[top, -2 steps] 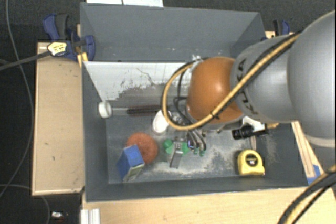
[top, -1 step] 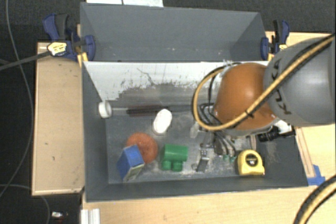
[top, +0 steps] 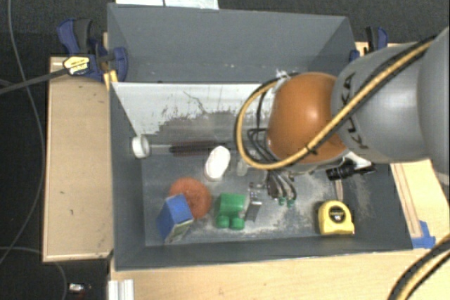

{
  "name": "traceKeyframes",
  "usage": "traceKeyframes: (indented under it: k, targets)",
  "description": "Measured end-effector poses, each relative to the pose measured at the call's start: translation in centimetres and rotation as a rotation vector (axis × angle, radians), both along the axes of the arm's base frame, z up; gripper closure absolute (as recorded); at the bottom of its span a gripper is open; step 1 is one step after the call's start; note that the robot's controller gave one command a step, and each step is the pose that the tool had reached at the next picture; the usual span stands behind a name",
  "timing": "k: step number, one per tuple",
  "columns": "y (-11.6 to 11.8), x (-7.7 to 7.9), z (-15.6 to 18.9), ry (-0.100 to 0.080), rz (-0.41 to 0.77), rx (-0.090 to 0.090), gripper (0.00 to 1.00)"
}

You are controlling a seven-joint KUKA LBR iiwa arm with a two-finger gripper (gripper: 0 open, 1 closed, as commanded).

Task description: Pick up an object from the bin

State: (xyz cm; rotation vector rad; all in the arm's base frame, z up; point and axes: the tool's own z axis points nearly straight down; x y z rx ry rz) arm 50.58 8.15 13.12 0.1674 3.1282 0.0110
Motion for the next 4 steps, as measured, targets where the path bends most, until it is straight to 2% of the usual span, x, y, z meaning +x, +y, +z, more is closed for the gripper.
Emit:
traceKeyframes:
  k: [1, 2, 3, 4]
  targets:
    - [3.0, -1.6, -1.4, 0.001, 0.143, -0.006, 0.00]
    - [6.4, -1.7, -2.7, -0.004, 0.104, -0.001, 0.00]
    - [2.8, -0.4, -3.1, -0.004, 0.166, -0.003, 0.00]
    - [1.9, 3.9, -2.5, -0.009, 0.063, 0.003, 1.00]
